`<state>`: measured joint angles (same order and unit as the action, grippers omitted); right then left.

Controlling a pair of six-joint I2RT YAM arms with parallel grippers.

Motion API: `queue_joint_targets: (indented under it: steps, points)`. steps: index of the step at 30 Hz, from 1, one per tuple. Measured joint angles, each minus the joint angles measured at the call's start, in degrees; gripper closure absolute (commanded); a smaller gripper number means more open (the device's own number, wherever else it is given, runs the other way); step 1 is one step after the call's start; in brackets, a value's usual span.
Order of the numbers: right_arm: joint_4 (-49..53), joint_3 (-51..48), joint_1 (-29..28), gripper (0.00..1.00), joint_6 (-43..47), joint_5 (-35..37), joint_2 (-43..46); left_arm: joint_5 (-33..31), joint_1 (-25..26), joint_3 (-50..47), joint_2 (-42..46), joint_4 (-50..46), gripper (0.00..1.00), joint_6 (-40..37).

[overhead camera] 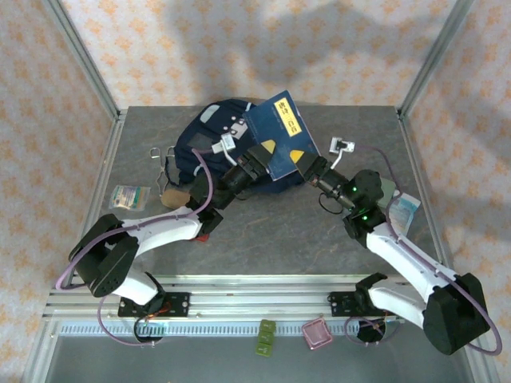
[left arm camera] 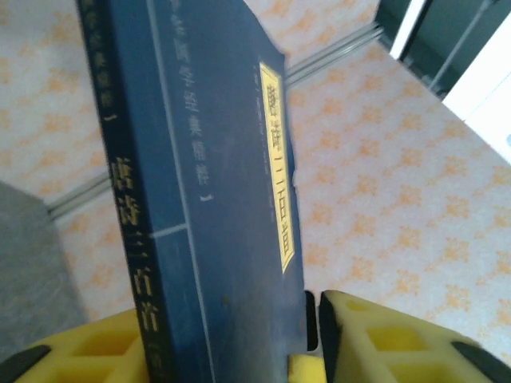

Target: Pack books, pencil case, and school supplies into a backpack

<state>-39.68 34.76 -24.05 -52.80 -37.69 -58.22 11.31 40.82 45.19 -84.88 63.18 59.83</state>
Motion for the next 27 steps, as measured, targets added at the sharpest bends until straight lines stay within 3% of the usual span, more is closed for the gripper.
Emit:
queue_joint_targets:
  steps: [4,8,11,13,17,27]
  points:
    - [8.2,0.0,4.1,1.00,2.4,3.1,4.1,-0.3,-2.0,5.4,0.0,-16.5,0.37,-6.4]
    - [19.6,1.8,8.3,1.00,6.8,8.3,8.6,-3.1,-3.4,17.9,-3.7,-36.3,0.31,-16.4]
    - [26.4,3.5,10.3,1.00,9.7,12.0,10.9,-5.0,-3.4,29.0,-10.8,-49.0,0.31,-23.3]
    - [29.7,3.9,11.3,1.00,11.2,14.2,12.0,-6.3,-3.4,35.6,-16.4,-56.3,0.37,-27.1]
    - [35.6,3.9,12.6,1.00,13.3,17.3,12.8,-10.4,-3.3,46.9,-28.4,-68.9,0.37,-33.9]
    - [40.3,3.9,12.8,1.00,15.5,19.5,14.4,-19.1,-3.3,75.8,-50.1,-92.3,0.38,-43.9]
